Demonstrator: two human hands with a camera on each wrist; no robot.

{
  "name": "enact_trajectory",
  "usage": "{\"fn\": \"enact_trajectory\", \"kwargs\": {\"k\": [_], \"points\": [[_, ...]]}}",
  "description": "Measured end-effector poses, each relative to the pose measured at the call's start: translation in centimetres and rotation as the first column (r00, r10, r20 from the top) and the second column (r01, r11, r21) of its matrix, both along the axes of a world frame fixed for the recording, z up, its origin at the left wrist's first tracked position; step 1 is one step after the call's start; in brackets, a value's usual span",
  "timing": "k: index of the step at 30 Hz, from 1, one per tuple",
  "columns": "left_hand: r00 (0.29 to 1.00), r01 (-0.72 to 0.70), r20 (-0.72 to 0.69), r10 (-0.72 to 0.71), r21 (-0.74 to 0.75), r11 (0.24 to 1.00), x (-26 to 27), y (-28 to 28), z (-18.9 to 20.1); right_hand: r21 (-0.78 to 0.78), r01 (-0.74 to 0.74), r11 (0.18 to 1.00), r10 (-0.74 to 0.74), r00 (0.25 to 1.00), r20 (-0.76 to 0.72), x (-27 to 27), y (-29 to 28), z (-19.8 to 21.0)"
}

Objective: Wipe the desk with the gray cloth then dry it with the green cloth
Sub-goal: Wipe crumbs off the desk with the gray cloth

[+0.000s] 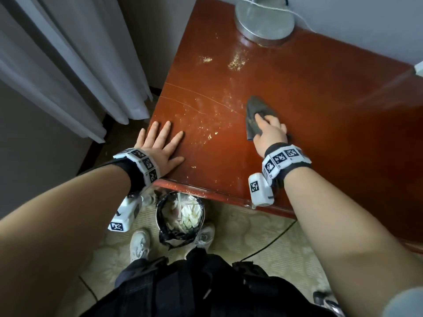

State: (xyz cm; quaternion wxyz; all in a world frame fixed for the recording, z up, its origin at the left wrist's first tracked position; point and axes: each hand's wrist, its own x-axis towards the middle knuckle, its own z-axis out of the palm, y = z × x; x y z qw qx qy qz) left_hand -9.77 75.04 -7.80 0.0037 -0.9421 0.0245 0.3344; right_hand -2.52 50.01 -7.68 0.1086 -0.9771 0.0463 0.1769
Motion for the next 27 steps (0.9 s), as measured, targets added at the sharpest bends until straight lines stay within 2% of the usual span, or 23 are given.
{"fn": "enact_trajectory", "kwargs": {"k": [2,5,7,9,10,11,13,14,16,17,19,21,23,25,26,27], "points": [[1.000,0.019,-0.016,-0.020,-0.036,0.999,-0.3,1.0,0.0,0.043,-0.188,0.981,0.188,0.982,0.013,-1.9,2.1,-0.1],[0.999,0.032,-0.015,-0.033,-0.091,0.995,-1.0,3.1,-0.1,0.176,-0.440,0.880,0.438,0.897,0.051,-6.7,5.3,0.0],[0.999,0.048,-0.018,-0.050,-0.101,0.994,-1.1,3.8,-0.1,0.304,-0.522,0.797,0.556,0.831,-0.030,-9.6,6.1,0.4],[0.997,0.076,-0.002,-0.076,-0.079,0.994,-1.2,4.0,-0.2,0.400,-0.522,0.754,0.620,0.767,-0.167,-11.5,5.6,1.3],[0.996,0.088,0.008,-0.087,-0.070,0.994,-1.2,3.9,-0.3,0.428,-0.477,0.768,0.590,0.787,-0.181,-11.9,5.1,1.9],[0.995,0.102,0.022,-0.101,-0.057,0.993,-1.3,3.9,-0.4,0.445,-0.397,0.803,0.502,0.853,-0.145,-12.0,4.6,2.4],[0.988,0.137,0.068,-0.135,-0.027,0.990,-1.5,4.0,-0.8,0.451,-0.143,0.881,0.158,0.987,0.004,-11.6,3.4,3.1],[0.983,0.159,0.096,-0.157,-0.005,0.987,-1.6,4.1,-0.9,0.427,0.009,0.904,-0.040,0.997,0.062,-11.1,2.8,3.0],[0.967,0.206,0.143,-0.210,0.046,0.978,-1.6,4.1,-1.1,0.271,0.305,0.913,-0.337,0.938,0.078,-10.5,1.8,2.2],[0.961,0.223,0.152,-0.230,0.061,0.973,-1.6,4.2,-1.1,0.163,0.406,0.899,-0.420,0.906,0.061,-10.6,1.7,1.5],[0.958,0.238,0.151,-0.244,0.058,0.970,-1.7,4.2,-1.1,0.020,0.452,0.892,-0.452,0.889,0.068,-11.8,2.8,0.4],[0.958,0.246,0.141,-0.250,0.047,0.968,-1.5,4.3,-1.0,0.045,0.310,0.950,-0.313,0.946,0.086,-13.6,5.0,-0.2],[0.958,0.254,0.132,-0.256,0.029,0.967,-1.4,4.3,-1.1,0.135,0.030,0.990,-0.036,0.998,0.044,-15.6,7.5,-0.1],[0.958,0.254,0.137,-0.253,0.010,0.967,-1.4,4.4,-1.1,0.209,-0.217,0.953,0.221,0.975,0.003,-17.4,8.7,0.3],[0.957,0.256,0.138,-0.254,0.004,0.967,-1.3,4.4,-1.2,0.244,-0.256,0.935,0.261,0.965,0.013,-17.7,8.4,0.6],[0.958,0.256,0.135,-0.253,-0.004,0.967,-1.2,4.5,-1.2,0.276,-0.219,0.936,0.216,0.975,0.045,-17.5,7.6,0.9]]}}
